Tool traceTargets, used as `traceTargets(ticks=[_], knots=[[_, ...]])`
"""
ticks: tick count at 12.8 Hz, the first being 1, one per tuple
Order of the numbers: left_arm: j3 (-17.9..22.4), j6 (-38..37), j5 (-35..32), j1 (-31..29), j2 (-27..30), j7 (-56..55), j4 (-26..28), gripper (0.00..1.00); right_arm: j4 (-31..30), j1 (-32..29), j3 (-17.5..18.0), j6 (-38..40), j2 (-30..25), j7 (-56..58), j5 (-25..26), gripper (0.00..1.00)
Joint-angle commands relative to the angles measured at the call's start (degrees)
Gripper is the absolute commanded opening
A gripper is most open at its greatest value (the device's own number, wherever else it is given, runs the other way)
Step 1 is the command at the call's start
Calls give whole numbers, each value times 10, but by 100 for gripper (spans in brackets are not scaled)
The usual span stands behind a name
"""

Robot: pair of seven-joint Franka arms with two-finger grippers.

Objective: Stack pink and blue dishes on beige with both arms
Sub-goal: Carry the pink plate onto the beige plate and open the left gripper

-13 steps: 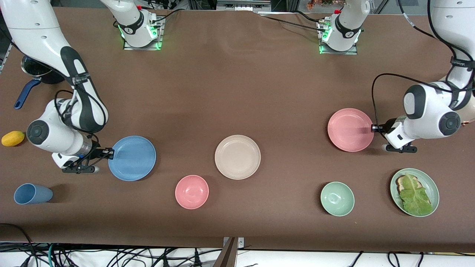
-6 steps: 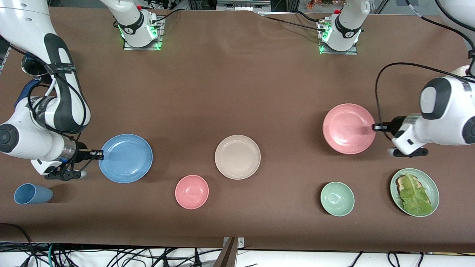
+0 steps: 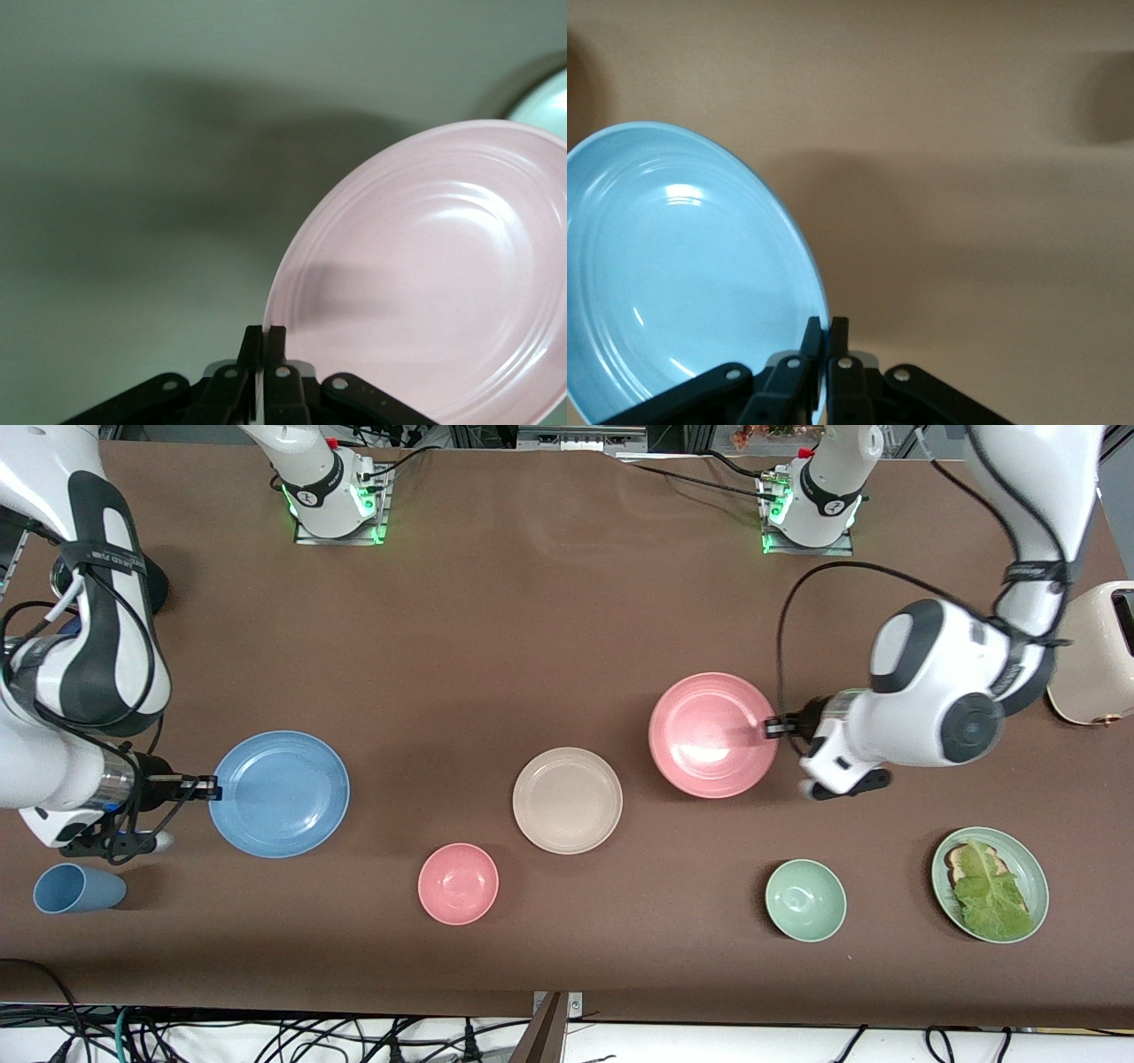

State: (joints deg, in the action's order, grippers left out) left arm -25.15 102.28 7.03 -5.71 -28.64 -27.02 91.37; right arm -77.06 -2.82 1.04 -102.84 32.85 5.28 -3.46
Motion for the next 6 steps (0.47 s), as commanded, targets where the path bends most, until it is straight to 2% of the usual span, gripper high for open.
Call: traceTargets(ticks=[1, 6], knots=[[6, 51, 0, 66, -74, -28, -66, 0, 16, -4, -1, 26, -5, 10, 2, 0], [17, 185, -52, 155, -135, -155, -70, 0, 43, 4, 1, 26, -3, 7, 4, 0]])
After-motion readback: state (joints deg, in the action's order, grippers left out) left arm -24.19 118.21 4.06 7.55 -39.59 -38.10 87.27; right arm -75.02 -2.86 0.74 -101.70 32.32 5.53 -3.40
